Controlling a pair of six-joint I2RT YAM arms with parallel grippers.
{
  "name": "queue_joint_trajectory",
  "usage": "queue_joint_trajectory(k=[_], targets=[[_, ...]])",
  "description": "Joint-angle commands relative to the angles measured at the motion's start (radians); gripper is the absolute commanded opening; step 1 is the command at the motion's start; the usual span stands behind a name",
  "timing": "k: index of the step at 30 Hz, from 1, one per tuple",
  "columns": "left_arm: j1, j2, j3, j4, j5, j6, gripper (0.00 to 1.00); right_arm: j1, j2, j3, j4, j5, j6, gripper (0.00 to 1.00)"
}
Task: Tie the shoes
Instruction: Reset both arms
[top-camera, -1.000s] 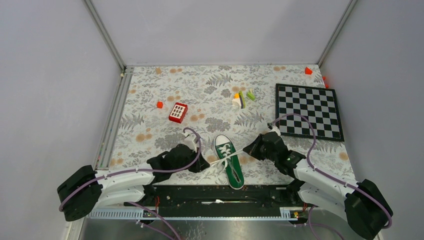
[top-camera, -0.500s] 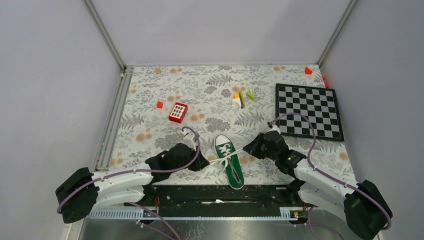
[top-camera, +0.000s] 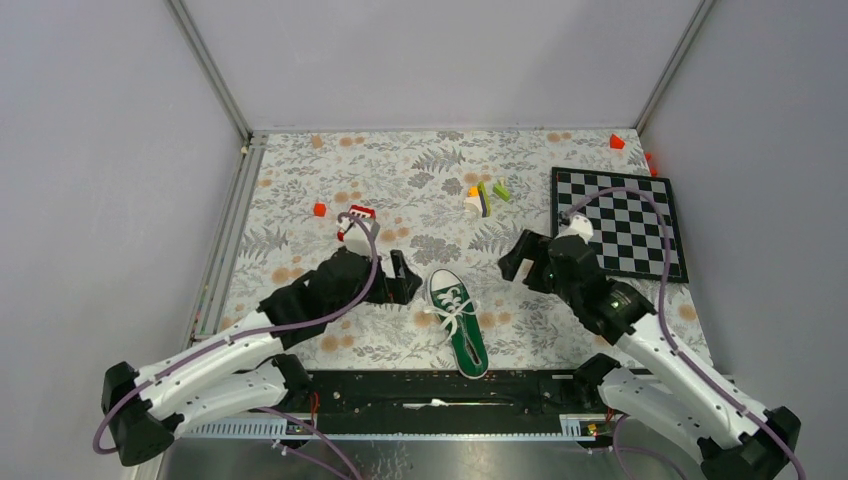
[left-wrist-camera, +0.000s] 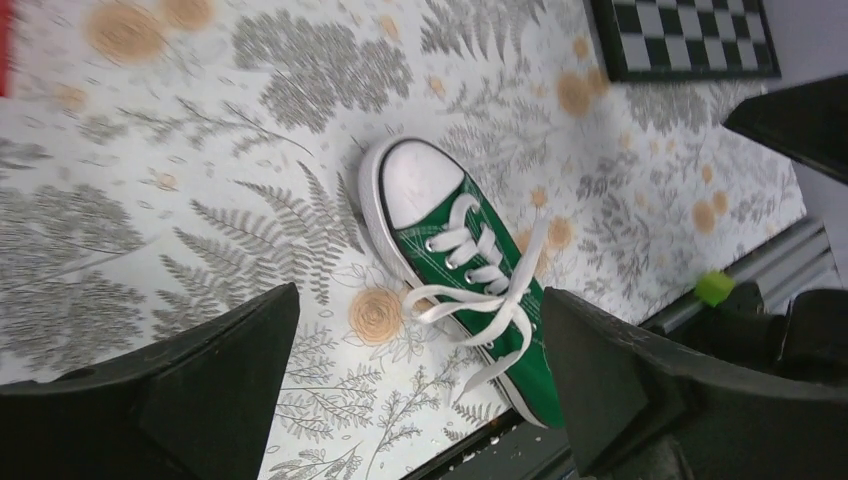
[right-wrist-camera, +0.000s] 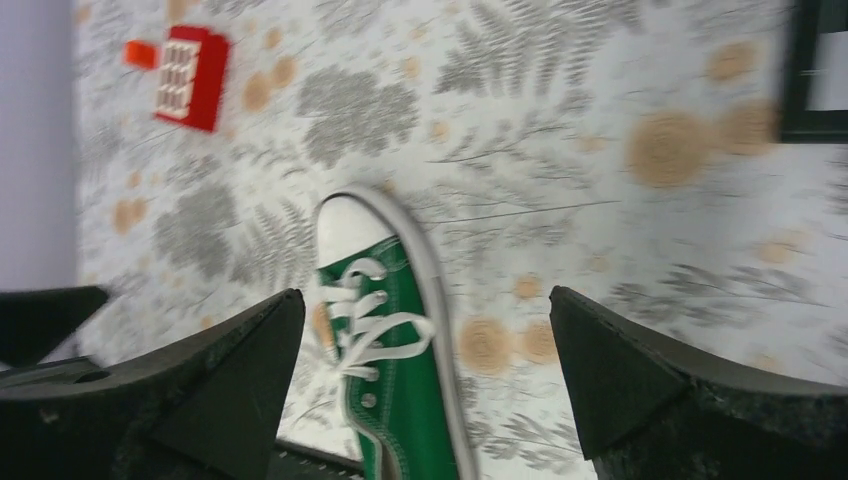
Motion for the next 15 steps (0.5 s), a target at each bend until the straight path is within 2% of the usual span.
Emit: queue_joint_trajectory(k=[1,5,10,15], targets=[[0.01,-0.053,0.128,-0.157,-0.165,0.005,0.99,-0.007,-0.038,0.118,-0.364,0.342,-0.054,1.0],[0.01,-0.056,0.227,-0.278,-0.202,-0.006,0.99,-0.006,-0.079,0.193,-0.521,0.503,-0.08,1.0],[0.011,-0.095,0.257,-0.345,-0.285,-0.06,0.99,-0.007,-0.155,0.21,-0.62,0.537,-0.081,1.0],[0.011,-0.137,0.228,-0.348,-0.325,-0.075,0.99,-0.007,-0.241,0.167,-0.633,0.551,-0.074,1.0]])
